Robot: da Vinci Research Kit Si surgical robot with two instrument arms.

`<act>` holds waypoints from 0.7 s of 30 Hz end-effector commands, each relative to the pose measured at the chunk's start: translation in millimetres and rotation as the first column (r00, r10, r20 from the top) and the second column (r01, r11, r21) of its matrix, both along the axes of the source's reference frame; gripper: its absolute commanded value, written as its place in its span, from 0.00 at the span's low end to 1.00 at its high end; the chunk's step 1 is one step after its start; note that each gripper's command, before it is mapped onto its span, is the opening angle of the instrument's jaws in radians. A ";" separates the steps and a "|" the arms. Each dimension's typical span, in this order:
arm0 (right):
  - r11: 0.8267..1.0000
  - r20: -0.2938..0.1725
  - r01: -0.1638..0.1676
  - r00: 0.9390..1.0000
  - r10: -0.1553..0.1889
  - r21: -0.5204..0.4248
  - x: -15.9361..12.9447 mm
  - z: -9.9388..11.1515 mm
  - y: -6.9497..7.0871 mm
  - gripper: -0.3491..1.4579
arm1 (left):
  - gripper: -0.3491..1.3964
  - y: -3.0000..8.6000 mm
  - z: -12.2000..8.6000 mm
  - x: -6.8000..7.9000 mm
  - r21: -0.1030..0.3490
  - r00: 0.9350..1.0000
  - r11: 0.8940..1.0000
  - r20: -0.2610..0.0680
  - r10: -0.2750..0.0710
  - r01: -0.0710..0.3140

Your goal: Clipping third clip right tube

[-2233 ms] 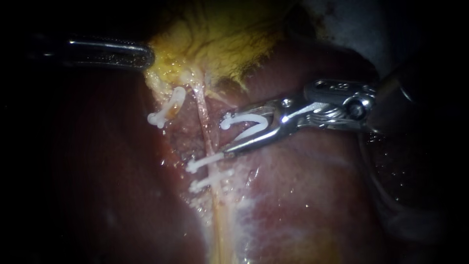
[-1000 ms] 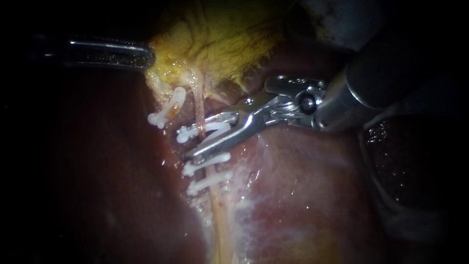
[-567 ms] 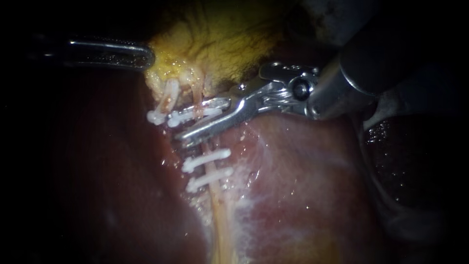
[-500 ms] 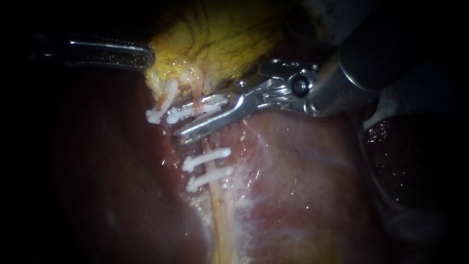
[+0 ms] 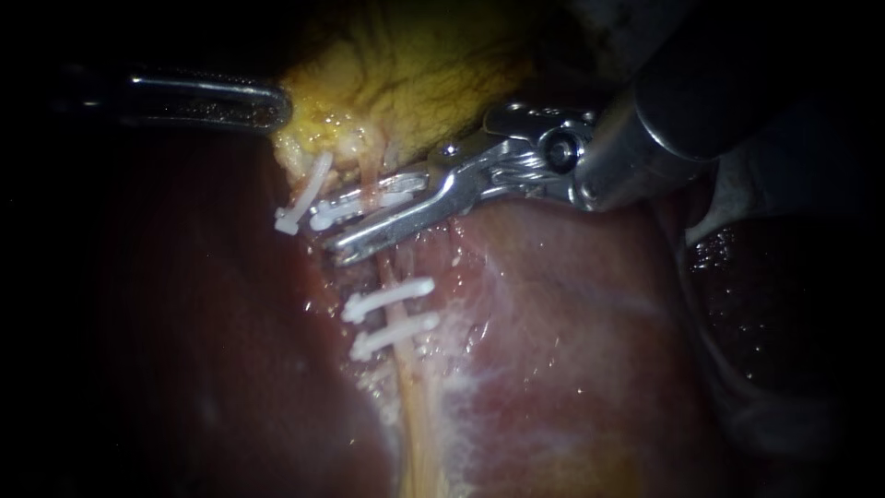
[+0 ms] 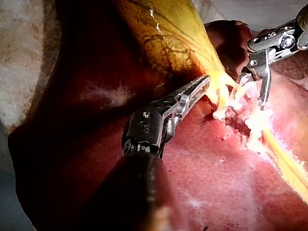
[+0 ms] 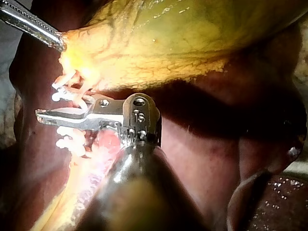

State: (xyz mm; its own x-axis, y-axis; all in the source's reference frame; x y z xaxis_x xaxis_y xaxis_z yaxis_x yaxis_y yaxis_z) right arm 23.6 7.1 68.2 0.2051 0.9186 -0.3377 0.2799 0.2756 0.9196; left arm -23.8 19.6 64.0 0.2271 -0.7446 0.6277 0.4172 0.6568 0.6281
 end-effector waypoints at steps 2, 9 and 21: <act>1.000 -0.001 0.002 1.000 -0.002 -0.002 0.0 0.0 -0.2 0.33 | 0.00 0.0 0.0 0.0 0.000 1.000 1.000 0.001 0.000 0.000; 1.000 -0.003 0.004 1.000 -0.004 -0.003 0.0 0.1 -0.4 0.22 | 0.00 0.0 0.0 0.0 0.000 1.000 1.000 0.001 0.000 0.000; 1.000 -0.002 0.004 1.000 -0.004 -0.003 0.0 0.2 -0.2 0.00 | 0.00 0.0 0.0 0.0 0.000 1.000 1.000 0.000 0.000 0.000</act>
